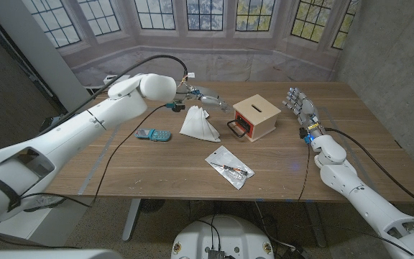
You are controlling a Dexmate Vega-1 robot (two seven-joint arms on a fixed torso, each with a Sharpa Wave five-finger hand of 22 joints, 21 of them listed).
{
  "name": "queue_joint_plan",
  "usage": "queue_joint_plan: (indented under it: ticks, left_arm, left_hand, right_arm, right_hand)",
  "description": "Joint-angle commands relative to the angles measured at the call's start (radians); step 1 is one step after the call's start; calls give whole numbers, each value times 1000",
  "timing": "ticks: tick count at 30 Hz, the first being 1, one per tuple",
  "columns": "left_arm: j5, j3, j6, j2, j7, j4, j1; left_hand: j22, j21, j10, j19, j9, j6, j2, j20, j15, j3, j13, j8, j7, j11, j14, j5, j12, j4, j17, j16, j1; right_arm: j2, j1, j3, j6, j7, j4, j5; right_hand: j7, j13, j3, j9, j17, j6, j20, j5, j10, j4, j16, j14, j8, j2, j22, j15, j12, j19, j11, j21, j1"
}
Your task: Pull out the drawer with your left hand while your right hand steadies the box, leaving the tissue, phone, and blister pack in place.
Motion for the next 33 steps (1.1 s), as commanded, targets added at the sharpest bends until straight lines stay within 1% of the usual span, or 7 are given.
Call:
queue_joint_plan:
  ticks: [1,5,8,14,16,23,33]
  left_arm:
    - [23,7,24,4,-31,-15,-12]
    - [30,16,38,-3,-57,-12,-27]
    - [25,21,53,-10,-79,-8,-39]
    - [19,34,53,-25,-97,11,-58]
    - [17,40,54,-31,-107,19,-66]
    - [21,61,45,-51,-125,47,-95]
    - [61,109,37,-94,-154,90,-141]
  left_hand:
    - [2,3,16,7,1,18,-5,4,0,-2,3,2,-5,4,14,2,4,9,1,5,-14]
    - [2,3,21,7,1,29,-6,4,-1,-4,3,4,-11,4,15,2,4,14,1,3,-21]
    - [2,2,24,5,1,51,-7,4,-2,-5,3,9,-2,4,15,2,1,20,1,1,-30]
    - [2,1,38,4,1,66,-6,2,-4,-8,4,11,-1,2,25,2,3,28,2,2,-42]
    - [2,1,64,4,1,81,-6,1,-5,-10,4,13,2,-1,30,2,8,33,2,2,-53]
    - [2,1,70,6,1,91,-6,-2,-1,-10,4,13,2,4,38,2,7,36,2,3,-60]
    - [1,1,70,6,0,93,-5,-4,0,-10,4,10,3,5,38,2,3,38,2,0,-69]
  right_arm:
    - [2,-4,6,-3,-24,-8,-5]
    - [0,-2,9,-10,-22,-8,2]
    - [3,0,11,-9,-13,-1,9]
    - [2,-6,12,-12,-19,-5,9]
    - [3,-9,14,-11,-21,-6,11]
    - [2,-24,21,1,-32,-14,11]
    - [3,-32,32,17,-25,-2,21]
  right_hand:
    - [-5,3,2,3,2,8,4,4,5,1,5,-5,3,4,3,1,2,2,3,4,-10]
    - [-5,3,3,3,1,8,4,4,4,1,4,-5,3,5,3,1,2,2,2,4,-10]
    - [-5,3,4,3,1,8,4,5,3,1,4,-5,3,5,3,1,1,1,3,4,-10]
    - [-5,3,6,3,-1,7,4,6,2,-1,2,-7,3,5,3,2,1,0,3,4,-8]
    - [-6,3,9,3,-2,7,3,7,2,-3,1,-7,2,7,3,1,1,-1,3,3,-5]
    - [-5,3,12,3,-4,9,2,8,2,-6,0,-6,3,7,3,2,1,-2,4,3,-1]
    - [-4,3,12,2,-5,10,2,7,2,-8,0,-5,3,7,3,3,1,-2,5,4,0]
